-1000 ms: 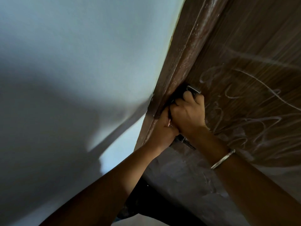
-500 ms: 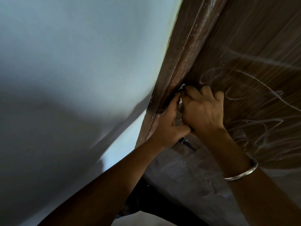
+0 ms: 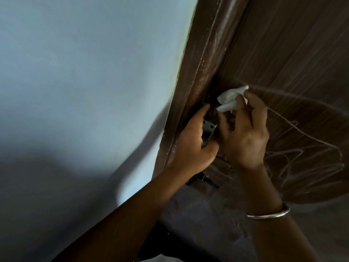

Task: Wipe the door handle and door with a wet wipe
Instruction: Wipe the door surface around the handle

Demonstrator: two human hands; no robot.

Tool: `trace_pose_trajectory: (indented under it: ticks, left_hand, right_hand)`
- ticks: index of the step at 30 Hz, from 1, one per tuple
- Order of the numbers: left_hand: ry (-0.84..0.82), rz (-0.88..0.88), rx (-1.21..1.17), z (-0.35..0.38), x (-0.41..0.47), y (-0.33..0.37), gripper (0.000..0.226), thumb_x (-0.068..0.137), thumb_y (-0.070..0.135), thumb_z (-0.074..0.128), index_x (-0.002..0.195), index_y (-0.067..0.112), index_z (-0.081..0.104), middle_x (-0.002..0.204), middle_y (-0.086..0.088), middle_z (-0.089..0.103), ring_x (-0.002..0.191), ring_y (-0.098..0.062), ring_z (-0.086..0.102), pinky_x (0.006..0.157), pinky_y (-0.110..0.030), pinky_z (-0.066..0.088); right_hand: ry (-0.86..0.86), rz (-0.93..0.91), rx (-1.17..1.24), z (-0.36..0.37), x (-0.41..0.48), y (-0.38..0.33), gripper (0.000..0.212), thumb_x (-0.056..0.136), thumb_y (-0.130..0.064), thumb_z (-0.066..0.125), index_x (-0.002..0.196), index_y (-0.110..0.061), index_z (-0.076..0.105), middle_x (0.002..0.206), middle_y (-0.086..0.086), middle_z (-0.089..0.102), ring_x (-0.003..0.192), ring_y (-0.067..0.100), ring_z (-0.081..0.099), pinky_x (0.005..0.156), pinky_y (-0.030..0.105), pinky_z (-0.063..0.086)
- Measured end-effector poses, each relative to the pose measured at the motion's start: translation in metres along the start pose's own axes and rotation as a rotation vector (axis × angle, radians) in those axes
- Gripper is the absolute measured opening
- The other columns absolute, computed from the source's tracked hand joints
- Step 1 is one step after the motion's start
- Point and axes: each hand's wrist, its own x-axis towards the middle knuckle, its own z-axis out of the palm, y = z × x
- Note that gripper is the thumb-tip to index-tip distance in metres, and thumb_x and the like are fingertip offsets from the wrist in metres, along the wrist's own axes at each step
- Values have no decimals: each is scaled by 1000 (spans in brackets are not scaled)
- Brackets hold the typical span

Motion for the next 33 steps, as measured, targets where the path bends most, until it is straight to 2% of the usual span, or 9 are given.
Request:
trace_pose_trajectory:
  ticks: [3,7,10,12,16,19,24,29,33]
  left_hand:
    - [-35,25,37,-2,5,0,76,72,14,55,142,21,27,143,-1,42,127,-1,37,104,-18,36]
    - [-33,13,60,-3,6,0,74,72,17,55,141,22,28,141,-1,45,128,-6,40,105,-27,38]
    - [-22,55,100,-4,8,2,73,71,12,52,140,18,31,139,-3,47,124,-11,45,103,-20,37]
    - [-13,75,129,-8,9,2,73,70,6,50,140,18,32,138,-4,48,116,-22,52,99,-26,43]
    - [-44,80,47,-14,6,1,71,71,5,46,140,16,32,138,7,39,127,3,34,102,-8,29]
    - [-54,71,15,-10,7,2,71,71,4,44,140,15,31,138,7,37,128,4,31,103,-7,26]
    - [-9,134,49,-9,9,2,68,72,1,43,138,11,34,136,8,37,129,2,31,104,-7,25]
    - [-44,103,21,-7,11,4,71,71,1,42,140,15,31,139,11,33,129,6,28,104,-7,24]
    - [-55,96,64,-1,14,6,71,72,6,43,141,16,31,140,10,33,132,1,28,107,-13,26]
  right_hand:
    - [56,15,27,1,5,6,27,85,-8,69,104,10,64,109,28,60,96,28,64,76,27,55]
    - [62,26,41,12,18,4,20,87,0,61,104,10,65,105,25,64,94,22,60,87,17,45]
    - [-62,-94,-86,24,18,-7,25,88,-1,59,112,7,63,117,24,62,100,35,61,87,36,52]
    - [-187,-178,-78,27,10,-9,30,85,-1,62,115,7,61,122,22,60,106,37,58,91,41,51]
    - [-153,-161,-132,14,-2,9,28,86,-3,63,112,6,64,117,19,64,105,36,57,88,43,51]
    - [-69,-134,-193,18,12,5,29,89,-4,57,115,6,61,121,19,62,110,39,56,91,46,50]
    - [-232,-206,-169,25,11,-3,38,88,-6,59,125,2,55,134,15,53,128,32,45,107,43,34]
    - [-230,-20,-319,11,1,9,57,89,-22,51,141,-6,34,147,13,36,139,30,22,114,48,10]
    - [-423,-201,-484,24,11,5,58,92,-34,43,144,-14,29,154,7,24,142,25,11,113,52,-2]
